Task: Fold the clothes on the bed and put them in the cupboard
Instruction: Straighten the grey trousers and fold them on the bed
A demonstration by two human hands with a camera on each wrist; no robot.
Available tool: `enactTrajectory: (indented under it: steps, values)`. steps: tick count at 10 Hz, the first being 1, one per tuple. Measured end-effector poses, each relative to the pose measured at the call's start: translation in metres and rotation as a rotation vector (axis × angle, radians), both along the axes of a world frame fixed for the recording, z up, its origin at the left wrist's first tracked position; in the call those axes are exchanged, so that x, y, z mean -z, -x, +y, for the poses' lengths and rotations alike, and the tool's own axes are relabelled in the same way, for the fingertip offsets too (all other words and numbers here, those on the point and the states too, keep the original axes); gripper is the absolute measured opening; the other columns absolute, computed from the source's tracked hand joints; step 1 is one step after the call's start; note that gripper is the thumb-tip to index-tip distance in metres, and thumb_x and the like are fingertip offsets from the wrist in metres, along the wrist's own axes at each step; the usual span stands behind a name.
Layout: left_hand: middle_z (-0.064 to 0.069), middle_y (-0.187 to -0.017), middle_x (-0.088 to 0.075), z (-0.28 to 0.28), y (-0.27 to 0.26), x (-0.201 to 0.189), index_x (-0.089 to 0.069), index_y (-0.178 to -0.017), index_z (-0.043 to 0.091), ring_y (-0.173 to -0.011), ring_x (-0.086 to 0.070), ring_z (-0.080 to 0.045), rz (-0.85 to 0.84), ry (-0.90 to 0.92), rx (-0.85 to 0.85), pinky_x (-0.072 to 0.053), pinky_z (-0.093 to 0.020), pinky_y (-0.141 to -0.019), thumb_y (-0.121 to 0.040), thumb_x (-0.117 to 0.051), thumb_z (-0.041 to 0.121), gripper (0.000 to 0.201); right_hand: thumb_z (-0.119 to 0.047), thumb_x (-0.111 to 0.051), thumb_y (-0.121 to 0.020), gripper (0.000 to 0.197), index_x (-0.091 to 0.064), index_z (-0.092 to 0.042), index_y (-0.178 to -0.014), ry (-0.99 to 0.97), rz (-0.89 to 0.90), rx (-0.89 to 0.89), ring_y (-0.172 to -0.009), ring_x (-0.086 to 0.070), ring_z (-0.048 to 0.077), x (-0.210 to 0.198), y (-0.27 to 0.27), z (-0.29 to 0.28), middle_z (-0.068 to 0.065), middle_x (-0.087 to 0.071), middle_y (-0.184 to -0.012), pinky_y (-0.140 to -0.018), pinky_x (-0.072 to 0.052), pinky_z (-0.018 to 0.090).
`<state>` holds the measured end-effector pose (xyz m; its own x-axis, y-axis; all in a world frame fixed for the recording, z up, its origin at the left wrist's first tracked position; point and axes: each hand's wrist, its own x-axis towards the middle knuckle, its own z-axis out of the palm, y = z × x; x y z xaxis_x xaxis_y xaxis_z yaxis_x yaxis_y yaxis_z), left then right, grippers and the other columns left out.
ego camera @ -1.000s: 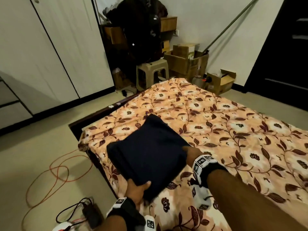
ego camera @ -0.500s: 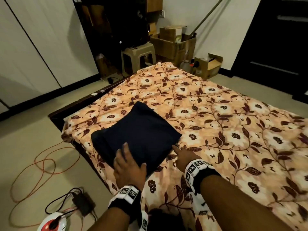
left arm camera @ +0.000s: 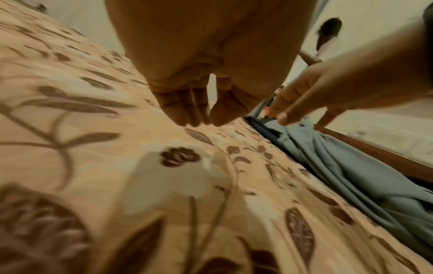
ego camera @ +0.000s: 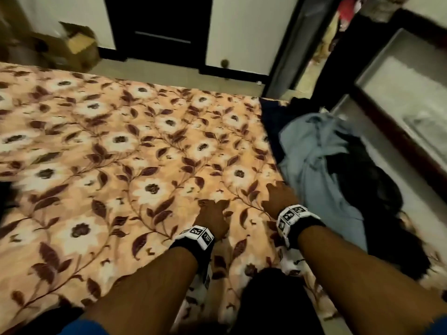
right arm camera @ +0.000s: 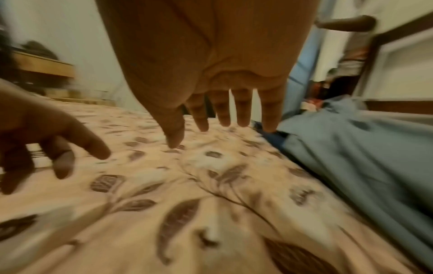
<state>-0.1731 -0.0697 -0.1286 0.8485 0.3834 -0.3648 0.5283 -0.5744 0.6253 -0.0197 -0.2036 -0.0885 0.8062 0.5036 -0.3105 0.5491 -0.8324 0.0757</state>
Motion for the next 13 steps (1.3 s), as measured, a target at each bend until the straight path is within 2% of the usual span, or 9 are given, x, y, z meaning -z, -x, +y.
enactTrajectory:
  steps: [2, 4, 5, 6, 7, 9, 10, 11, 13]
  values:
    - [-0.018, -0.134, -0.050, -0.059, -0.057, 0.003, -0.035, -0.148, 0.016, -0.118, -0.053, -0.035, 0.017, 0.101, 0.189, -0.045, -0.031, -0.087, -0.088, -0.054, 0.004, 0.063, -0.028, -0.045, -0.097, 0.035, -0.049, -0.016, -0.129, -0.066, 0.034, 0.435, -0.117, -0.053, 0.036, 0.011, -0.025, -0.131, 0.018, -0.053, -0.132, -0.093, -0.046, 0.045]
    - [-0.003, -0.138, -0.050, -0.087, -0.017, -0.024, -0.037, -0.145, 0.033, -0.116, -0.055, -0.010, -0.312, 0.383, 0.103, -0.050, -0.027, -0.086, -0.081, -0.068, 0.016, 0.073, -0.022, -0.058, -0.093, 0.017, -0.066, -0.009, -0.099, -0.712, 0.410, 0.132, -0.096, -0.063, 0.028, -0.047, 0.041, -0.073, 0.012, -0.068, -0.099, -0.085, -0.050, 0.036]
    - [-0.009, -0.117, -0.063, -0.085, 0.012, -0.041, -0.061, -0.119, 0.033, -0.103, -0.064, -0.020, -0.544, 0.372, -0.166, -0.054, -0.034, -0.078, -0.081, -0.060, 0.019, 0.040, -0.025, -0.062, -0.091, 0.014, -0.064, -0.012, -0.094, -0.816, 0.602, -0.083, -0.092, -0.061, 0.023, -0.072, 0.090, -0.043, 0.009, -0.065, -0.096, -0.084, -0.048, 0.034]
    - [-0.008, -0.101, -0.057, -0.060, 0.076, -0.061, -0.055, -0.118, 0.006, -0.084, -0.060, -0.019, -0.666, 0.626, -0.655, -0.052, -0.021, -0.059, -0.099, -0.039, 0.001, 0.025, -0.037, -0.063, -0.090, 0.047, -0.052, -0.022, -0.133, -0.940, 0.755, -0.173, -0.124, -0.047, 0.016, -0.077, 0.142, -0.026, 0.001, -0.049, -0.137, -0.104, -0.038, 0.031]
    - [0.003, -0.100, -0.057, -0.042, 0.120, -0.080, -0.053, -0.105, 0.016, -0.085, -0.058, -0.009, -0.759, 0.776, -0.809, -0.052, -0.019, -0.062, -0.103, -0.031, 0.007, 0.024, -0.042, -0.062, -0.090, 0.061, -0.039, -0.027, -0.144, -1.057, 0.772, -0.086, -0.135, -0.034, 0.011, -0.066, 0.168, -0.024, -0.006, -0.034, -0.149, -0.111, -0.030, 0.030]
    - [-0.010, -0.121, -0.057, 0.009, 0.208, -0.036, -0.051, -0.122, 0.031, -0.110, -0.058, -0.032, -0.674, 0.466, -1.381, -0.050, -0.037, -0.083, -0.092, -0.048, 0.007, 0.038, -0.015, -0.057, -0.095, 0.032, -0.060, -0.003, -0.124, -0.872, 0.977, 0.017, -0.101, -0.062, 0.020, -0.014, 0.232, -0.012, 0.012, -0.064, -0.118, -0.089, -0.048, 0.019]
    - [-0.009, -0.121, -0.060, 0.010, 0.238, -0.021, -0.058, -0.119, 0.031, -0.107, -0.058, -0.031, -0.787, 0.036, -1.405, -0.050, -0.043, -0.093, -0.083, -0.056, 0.003, 0.045, -0.013, -0.059, -0.089, 0.028, -0.066, -0.011, -0.116, -0.739, 0.601, 0.155, -0.113, -0.058, 0.028, 0.014, 0.237, -0.015, 0.012, -0.064, -0.121, -0.094, -0.046, 0.028]
    - [-0.007, -0.114, -0.064, -0.004, 0.222, -0.028, -0.066, -0.103, 0.015, -0.105, -0.060, -0.028, -0.690, -0.001, -1.006, -0.048, -0.037, -0.092, -0.086, -0.055, -0.005, 0.028, -0.012, -0.056, -0.088, 0.037, -0.061, -0.019, -0.123, -0.564, 0.419, 0.155, -0.121, -0.050, 0.031, 0.026, 0.232, -0.019, 0.012, -0.053, -0.133, -0.101, -0.042, 0.036]
    - [-0.012, -0.154, -0.031, 0.014, 0.197, -0.023, -0.056, -0.134, 0.027, -0.129, -0.043, -0.040, -0.154, -0.372, -0.470, -0.043, -0.051, -0.104, -0.082, -0.066, 0.008, 0.057, -0.023, -0.049, -0.094, 0.037, -0.054, -0.031, -0.130, -0.440, 0.288, 0.098, -0.129, -0.043, 0.027, 0.043, 0.219, -0.022, 0.004, -0.042, -0.144, -0.106, -0.036, 0.041]
